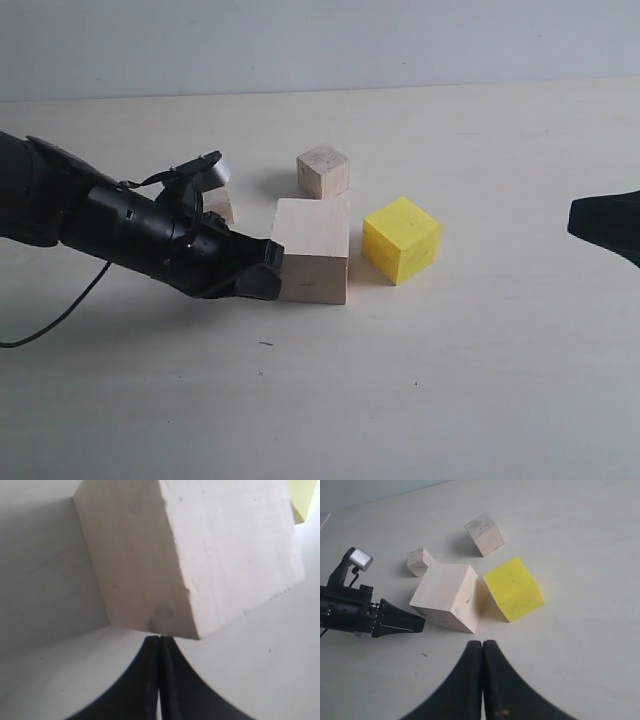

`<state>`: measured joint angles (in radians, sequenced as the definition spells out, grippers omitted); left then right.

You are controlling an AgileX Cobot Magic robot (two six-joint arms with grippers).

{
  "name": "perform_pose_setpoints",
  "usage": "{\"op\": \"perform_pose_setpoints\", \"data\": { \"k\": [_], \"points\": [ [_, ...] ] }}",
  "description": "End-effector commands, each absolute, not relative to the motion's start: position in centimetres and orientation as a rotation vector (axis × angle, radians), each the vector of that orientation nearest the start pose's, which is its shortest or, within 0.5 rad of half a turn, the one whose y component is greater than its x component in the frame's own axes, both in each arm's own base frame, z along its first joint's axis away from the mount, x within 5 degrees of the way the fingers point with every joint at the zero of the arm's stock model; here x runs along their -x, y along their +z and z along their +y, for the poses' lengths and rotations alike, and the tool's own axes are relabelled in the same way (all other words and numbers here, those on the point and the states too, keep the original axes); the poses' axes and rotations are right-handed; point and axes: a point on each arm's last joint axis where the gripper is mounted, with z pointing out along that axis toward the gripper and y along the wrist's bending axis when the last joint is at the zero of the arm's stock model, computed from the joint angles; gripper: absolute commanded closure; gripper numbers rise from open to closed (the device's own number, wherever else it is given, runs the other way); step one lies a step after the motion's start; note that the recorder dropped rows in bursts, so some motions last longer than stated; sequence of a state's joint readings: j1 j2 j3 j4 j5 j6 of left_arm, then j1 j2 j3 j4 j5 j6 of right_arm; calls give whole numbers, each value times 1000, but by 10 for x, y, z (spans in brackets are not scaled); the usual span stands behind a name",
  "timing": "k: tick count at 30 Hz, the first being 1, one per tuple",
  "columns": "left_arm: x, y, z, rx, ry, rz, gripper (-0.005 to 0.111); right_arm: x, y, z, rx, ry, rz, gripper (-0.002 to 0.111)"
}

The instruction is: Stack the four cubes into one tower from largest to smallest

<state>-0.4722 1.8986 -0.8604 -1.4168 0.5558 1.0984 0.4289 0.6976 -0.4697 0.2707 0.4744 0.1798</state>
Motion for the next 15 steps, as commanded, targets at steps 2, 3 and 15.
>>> {"op": "perform_pose_setpoints", "data": {
  "k": [2, 3, 15],
  "points": [
    [-264, 122, -207, -463, -1008, 2661, 107, -118, 272, 66, 86, 606, 2227, 108],
    [-263, 121, -209, -472, -993, 2660, 107, -118, 272, 66, 86, 606, 2227, 108],
    [-255, 121, -226, -411, -968, 2650, 107, -117, 270, 66, 94, 599, 2251, 108]
  ]
}}
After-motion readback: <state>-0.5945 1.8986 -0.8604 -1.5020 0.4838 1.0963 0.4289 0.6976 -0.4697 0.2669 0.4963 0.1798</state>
